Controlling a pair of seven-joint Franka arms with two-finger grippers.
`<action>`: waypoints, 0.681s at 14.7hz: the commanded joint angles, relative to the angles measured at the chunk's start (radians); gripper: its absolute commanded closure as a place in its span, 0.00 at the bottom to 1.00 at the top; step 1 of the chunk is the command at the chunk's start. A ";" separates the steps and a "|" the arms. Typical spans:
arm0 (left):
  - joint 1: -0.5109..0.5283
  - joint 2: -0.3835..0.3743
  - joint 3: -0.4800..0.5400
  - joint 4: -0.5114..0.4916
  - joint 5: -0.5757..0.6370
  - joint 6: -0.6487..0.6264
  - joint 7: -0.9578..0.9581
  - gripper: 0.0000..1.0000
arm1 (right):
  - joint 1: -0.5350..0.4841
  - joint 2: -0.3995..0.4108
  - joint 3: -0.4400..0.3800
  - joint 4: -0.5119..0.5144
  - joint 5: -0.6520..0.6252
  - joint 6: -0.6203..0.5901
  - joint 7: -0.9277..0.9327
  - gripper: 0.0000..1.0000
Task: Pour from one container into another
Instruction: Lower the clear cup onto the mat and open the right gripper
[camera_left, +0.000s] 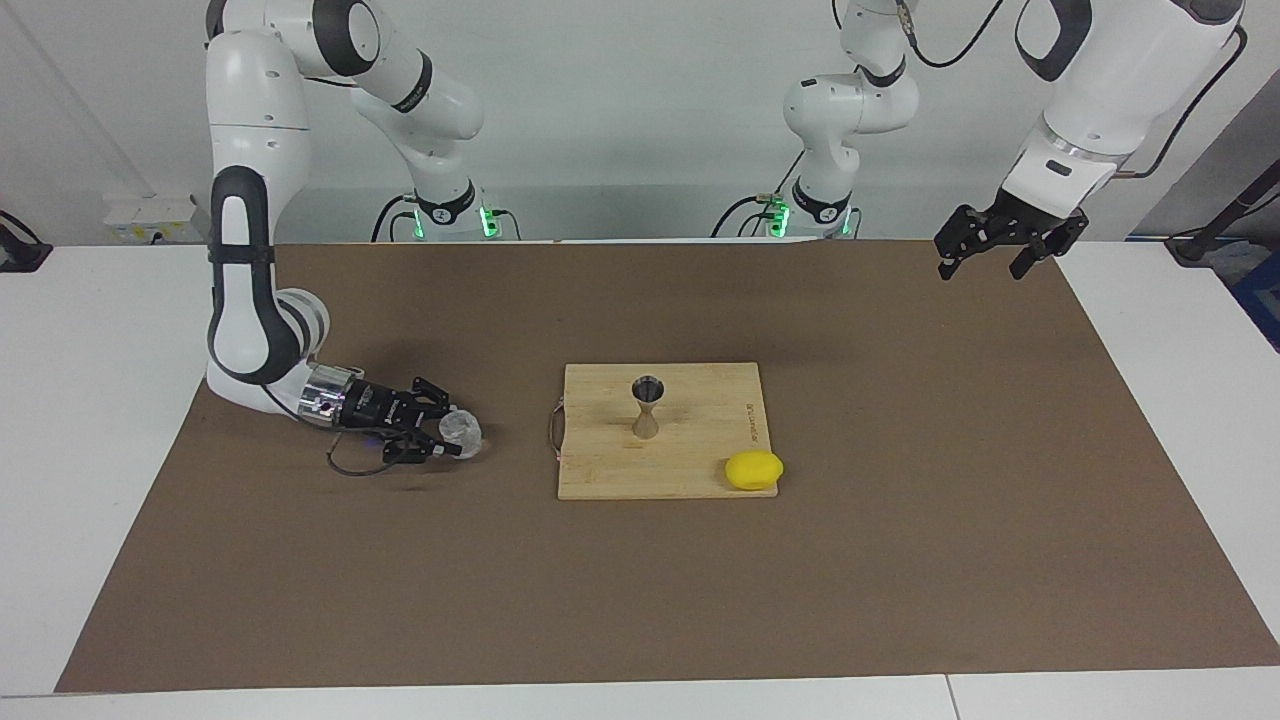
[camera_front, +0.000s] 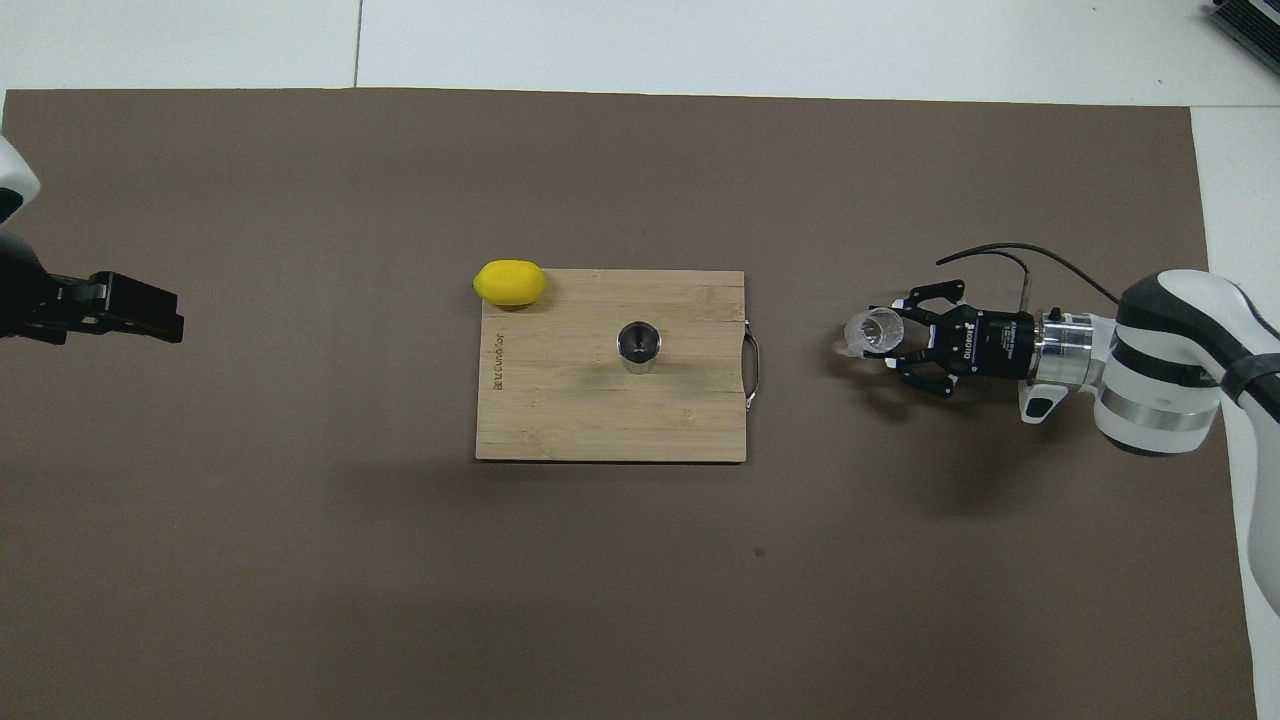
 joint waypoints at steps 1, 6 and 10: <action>-0.017 -0.008 0.009 -0.008 0.021 0.018 -0.018 0.00 | -0.029 -0.018 0.013 -0.018 -0.038 -0.017 -0.027 1.00; -0.017 -0.009 0.011 -0.010 0.021 0.020 -0.017 0.00 | -0.043 -0.018 0.011 -0.020 -0.062 -0.008 -0.028 1.00; -0.008 -0.012 0.012 -0.001 0.021 0.005 -0.015 0.00 | -0.052 -0.018 0.011 -0.026 -0.075 0.003 -0.027 1.00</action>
